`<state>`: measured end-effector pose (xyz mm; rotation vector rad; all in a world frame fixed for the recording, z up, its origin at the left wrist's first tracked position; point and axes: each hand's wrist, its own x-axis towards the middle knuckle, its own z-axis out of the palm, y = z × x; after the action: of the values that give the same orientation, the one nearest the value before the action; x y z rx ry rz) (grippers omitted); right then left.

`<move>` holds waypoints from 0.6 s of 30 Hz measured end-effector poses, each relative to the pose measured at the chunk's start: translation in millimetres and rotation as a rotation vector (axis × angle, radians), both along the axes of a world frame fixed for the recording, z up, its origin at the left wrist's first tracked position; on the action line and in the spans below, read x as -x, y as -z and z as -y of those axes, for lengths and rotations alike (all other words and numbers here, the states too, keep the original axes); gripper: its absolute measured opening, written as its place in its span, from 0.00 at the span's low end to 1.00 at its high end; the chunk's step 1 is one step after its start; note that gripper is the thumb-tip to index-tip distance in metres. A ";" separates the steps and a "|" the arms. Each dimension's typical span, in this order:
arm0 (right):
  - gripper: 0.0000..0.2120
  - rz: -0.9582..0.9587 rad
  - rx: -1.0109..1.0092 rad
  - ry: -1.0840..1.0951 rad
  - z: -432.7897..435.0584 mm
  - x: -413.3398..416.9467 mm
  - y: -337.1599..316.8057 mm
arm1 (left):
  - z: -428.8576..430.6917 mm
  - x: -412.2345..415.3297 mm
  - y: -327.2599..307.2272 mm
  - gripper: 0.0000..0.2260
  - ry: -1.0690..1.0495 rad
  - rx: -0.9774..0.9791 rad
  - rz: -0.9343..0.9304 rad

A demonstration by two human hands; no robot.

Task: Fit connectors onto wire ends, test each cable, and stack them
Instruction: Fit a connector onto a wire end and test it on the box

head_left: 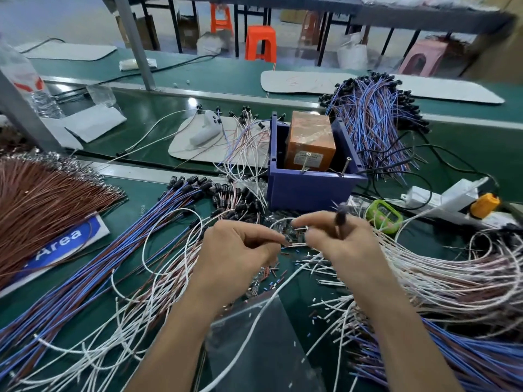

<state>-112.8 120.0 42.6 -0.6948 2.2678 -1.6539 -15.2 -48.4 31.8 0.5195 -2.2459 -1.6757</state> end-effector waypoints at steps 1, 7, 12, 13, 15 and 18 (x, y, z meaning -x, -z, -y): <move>0.10 -0.093 -0.095 -0.065 2.1 -3.3 -0.8 | -1.2 2.2 -4.0 0.11 0.009 -0.052 -0.023; 0.03 -0.168 -0.238 -0.082 6.9 -13.5 0.7 | -3.6 10.5 -16.9 0.10 -0.002 -0.512 -0.072; 0.08 -0.081 -0.080 -0.081 0.9 -13.6 6.5 | -0.4 8.1 -11.7 0.09 0.098 -0.414 -0.033; 0.07 -0.076 -0.093 -0.078 -1.1 -13.5 7.5 | 0.5 8.0 -10.3 0.11 0.120 -0.361 -0.014; 0.06 -0.063 -0.090 -0.002 -7.4 -9.3 10.2 | 5.0 7.7 -7.4 0.14 0.109 -0.309 0.025; 0.07 0.000 0.030 0.186 -15.9 1.4 8.0 | 18.3 3.4 -5.3 0.14 0.040 -0.290 0.069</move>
<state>-114.2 135.9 34.6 -0.5032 2.3751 -1.7716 -18.6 -66.7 37.1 0.6093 -2.0807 -2.0489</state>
